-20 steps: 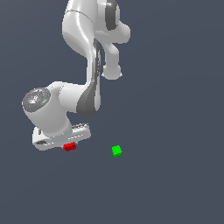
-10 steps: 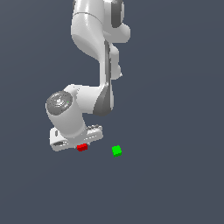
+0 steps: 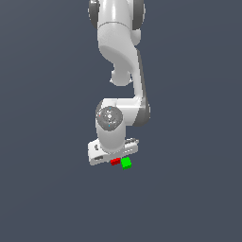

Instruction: Stack the red cube on top of the green cube.

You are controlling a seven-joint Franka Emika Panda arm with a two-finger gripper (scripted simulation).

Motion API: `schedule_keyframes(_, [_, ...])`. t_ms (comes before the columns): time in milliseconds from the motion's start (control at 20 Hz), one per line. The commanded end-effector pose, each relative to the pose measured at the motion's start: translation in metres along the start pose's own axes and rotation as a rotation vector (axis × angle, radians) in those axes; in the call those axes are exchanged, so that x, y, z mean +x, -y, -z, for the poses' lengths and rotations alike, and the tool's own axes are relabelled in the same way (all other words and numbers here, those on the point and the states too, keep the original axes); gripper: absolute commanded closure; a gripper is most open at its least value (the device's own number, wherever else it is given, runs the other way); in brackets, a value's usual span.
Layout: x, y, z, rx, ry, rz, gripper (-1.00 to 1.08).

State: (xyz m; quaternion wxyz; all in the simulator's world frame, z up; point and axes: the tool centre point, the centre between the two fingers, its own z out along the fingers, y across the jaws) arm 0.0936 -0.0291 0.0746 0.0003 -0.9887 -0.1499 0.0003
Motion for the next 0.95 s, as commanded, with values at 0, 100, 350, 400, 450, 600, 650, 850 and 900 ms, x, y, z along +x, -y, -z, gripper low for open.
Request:
schedule_keyframes(0, [0.006, 0.021, -0.006, -0.001, -0.001, -0.001, 1.08])
schedule_keyframes(100, [0.011, 0.034, -0.010, -0.001, -0.001, -0.001, 1.08])
schedule_keyframes(350, [0.016, 0.049, -0.014, -0.001, -0.001, -0.001, 1.08])
schedule_keyframes(400, [0.016, 0.049, -0.014, -0.001, -0.001, -0.001, 1.08])
schedule_keyframes(450, [0.016, 0.049, -0.014, -0.001, -0.001, -0.001, -0.92])
schedule_keyframes(600, [0.016, 0.049, -0.014, -0.001, -0.001, -0.001, -0.92])
schedule_keyframes(650, [0.016, 0.049, -0.014, -0.001, -0.001, -0.001, -0.92])
schedule_keyframes(850, [0.016, 0.049, -0.014, -0.001, -0.001, -0.001, -0.92])
schedule_keyframes(900, [0.016, 0.049, -0.014, -0.001, -0.001, -0.001, -0.92])
